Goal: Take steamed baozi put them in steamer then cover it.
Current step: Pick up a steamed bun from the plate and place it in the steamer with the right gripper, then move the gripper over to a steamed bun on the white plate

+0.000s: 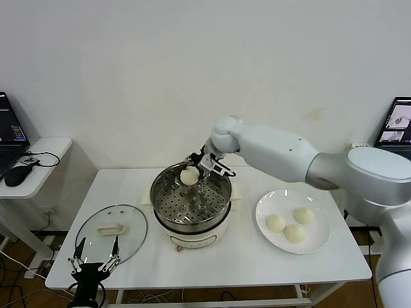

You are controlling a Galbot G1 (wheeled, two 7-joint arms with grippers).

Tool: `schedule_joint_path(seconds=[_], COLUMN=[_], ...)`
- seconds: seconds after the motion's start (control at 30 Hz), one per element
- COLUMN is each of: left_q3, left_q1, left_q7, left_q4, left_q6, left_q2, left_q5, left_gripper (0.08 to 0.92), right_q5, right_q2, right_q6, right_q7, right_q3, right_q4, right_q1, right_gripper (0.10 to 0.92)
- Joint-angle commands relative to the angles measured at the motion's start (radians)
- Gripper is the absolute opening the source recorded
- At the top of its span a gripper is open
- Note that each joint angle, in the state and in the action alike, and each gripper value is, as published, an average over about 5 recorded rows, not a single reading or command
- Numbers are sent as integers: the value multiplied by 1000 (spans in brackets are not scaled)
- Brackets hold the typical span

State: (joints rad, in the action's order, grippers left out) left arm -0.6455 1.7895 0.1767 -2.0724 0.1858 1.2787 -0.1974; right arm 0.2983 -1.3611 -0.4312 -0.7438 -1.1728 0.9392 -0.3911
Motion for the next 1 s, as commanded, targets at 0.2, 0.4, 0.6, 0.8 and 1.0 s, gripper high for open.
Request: schedule_joint_path(seconds=[0.2,0.4,0.6,0.8,1.0], left_q3=[-3,-3,-5,-4,-3], left_q1=[4,7,7,0,-9], left_q7=[0,-1,-1,8,15], left_q4=[-3,-8,-16,-31,-37], left_q6=[3,2,0,-46,-76], left_q2=[2,5,2,-5,-17], left_q5=[-2,0,-2,-17,-20], left_gripper=[823,823,823,823,823], right_q5=[193,109,-281,-546,-566], right_q2=[-59,-40,72,323,571], right_q6=[-102,-96,128,573,756], right_q7=[41,42,-58,-158,-181], right_q3=[26,29,-42,-72,-53], right_q4=[-108,-83,118,423,600], right_q1=[54,31,-142,-286,-301], right_gripper=[654,792,822,823,823])
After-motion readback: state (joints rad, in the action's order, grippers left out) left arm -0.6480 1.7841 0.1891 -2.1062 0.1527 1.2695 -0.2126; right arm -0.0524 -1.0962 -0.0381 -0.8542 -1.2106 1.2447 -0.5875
